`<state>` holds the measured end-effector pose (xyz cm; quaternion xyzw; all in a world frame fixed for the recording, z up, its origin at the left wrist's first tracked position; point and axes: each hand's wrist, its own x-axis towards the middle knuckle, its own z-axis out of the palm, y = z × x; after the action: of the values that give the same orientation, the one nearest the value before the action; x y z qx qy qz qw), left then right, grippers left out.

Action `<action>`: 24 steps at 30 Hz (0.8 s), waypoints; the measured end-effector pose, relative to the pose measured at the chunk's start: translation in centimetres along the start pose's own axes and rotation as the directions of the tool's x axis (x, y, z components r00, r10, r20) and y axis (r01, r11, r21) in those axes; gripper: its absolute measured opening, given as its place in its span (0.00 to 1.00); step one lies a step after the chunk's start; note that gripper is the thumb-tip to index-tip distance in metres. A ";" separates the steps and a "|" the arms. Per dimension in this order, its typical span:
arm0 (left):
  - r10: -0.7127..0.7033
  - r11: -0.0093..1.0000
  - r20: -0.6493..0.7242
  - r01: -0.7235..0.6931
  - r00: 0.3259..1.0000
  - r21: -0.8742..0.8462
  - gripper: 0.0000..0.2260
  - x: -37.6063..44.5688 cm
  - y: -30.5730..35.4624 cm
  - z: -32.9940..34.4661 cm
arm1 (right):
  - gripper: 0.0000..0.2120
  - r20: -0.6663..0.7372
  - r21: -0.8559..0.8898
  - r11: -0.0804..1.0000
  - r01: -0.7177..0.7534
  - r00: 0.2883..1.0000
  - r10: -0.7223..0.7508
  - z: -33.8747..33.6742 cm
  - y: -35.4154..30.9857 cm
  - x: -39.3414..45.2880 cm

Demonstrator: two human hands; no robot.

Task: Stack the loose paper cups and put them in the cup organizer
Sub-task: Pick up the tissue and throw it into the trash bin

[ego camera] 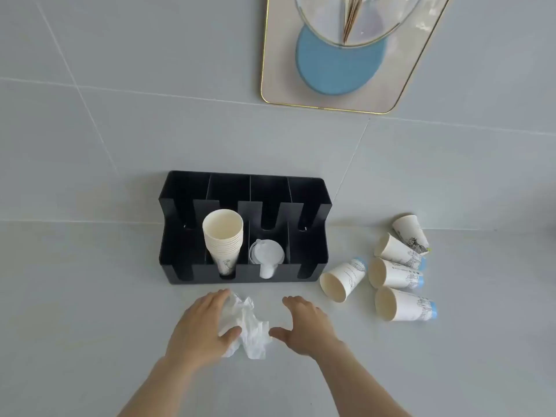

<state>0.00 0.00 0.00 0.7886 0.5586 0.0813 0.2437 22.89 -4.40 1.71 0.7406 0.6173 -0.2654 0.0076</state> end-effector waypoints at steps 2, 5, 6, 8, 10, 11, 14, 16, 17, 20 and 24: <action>-0.022 0.999 0.028 0.023 0.999 -0.040 0.35 0.1 -1.1 0.5 | 0.37 0.025 0.038 0.999 -0.026 0.999 0.025 1.1 -0.6 0.5; -0.081 0.996 0.096 0.085 0.992 -0.036 0.40 -0.2 -2.6 1.5 | 0.36 0.064 0.054 0.997 -0.054 0.997 0.051 2.9 -1.4 0.7; -0.091 0.995 0.113 0.095 0.989 -0.034 0.40 -0.3 -3.0 1.8 | 0.36 0.071 0.066 0.996 -0.065 0.996 0.061 3.5 -1.6 0.8; -0.109 0.992 0.128 0.116 0.986 -0.052 0.41 -0.4 -3.6 2.4 | 0.35 0.075 0.100 0.991 -0.093 0.994 0.085 4.4 -2.1 1.0; -0.128 0.987 0.146 0.140 0.981 -0.077 0.41 -0.3 -4.1 3.0 | 0.34 0.083 0.140 0.981 -0.132 0.989 0.122 5.3 -2.5 1.1; -0.137 0.983 0.160 0.154 0.978 -0.103 0.41 -0.3 -4.2 3.2 | 0.32 0.084 0.165 0.975 -0.152 0.987 0.140 5.6 -2.7 1.2; -0.140 0.968 0.190 0.174 0.972 -0.180 0.39 -0.2 -4.2 4.2 | 0.25 0.079 0.243 0.952 -0.188 0.982 0.174 6.7 -3.1 1.2; -0.142 0.958 0.188 0.183 0.972 -0.220 0.37 -0.2 -4.0 4.9 | 0.23 0.067 0.288 0.935 -0.209 0.978 0.198 7.3 -3.4 1.2; -0.144 0.951 0.183 0.187 0.973 -0.246 0.35 -0.2 -3.9 5.2 | 0.23 0.057 0.314 0.925 -0.216 0.976 0.209 7.5 -3.5 1.2; -0.156 0.917 0.175 0.208 0.972 -0.340 0.29 -0.1 -3.4 6.1 | 0.21 0.031 0.435 0.872 -0.226 0.971 0.236 7.8 -3.8 1.3; -0.170 0.888 0.159 0.221 0.973 -0.403 0.31 0.0 -2.2 6.6 | 0.17 0.034 0.564 0.793 -0.229 0.967 0.254 7.7 -3.8 1.2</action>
<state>0.73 -1.39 -6.75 0.6611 0.5894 0.1269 0.4466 16.56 -5.04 -4.18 0.7878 0.4118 -0.4164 -0.1907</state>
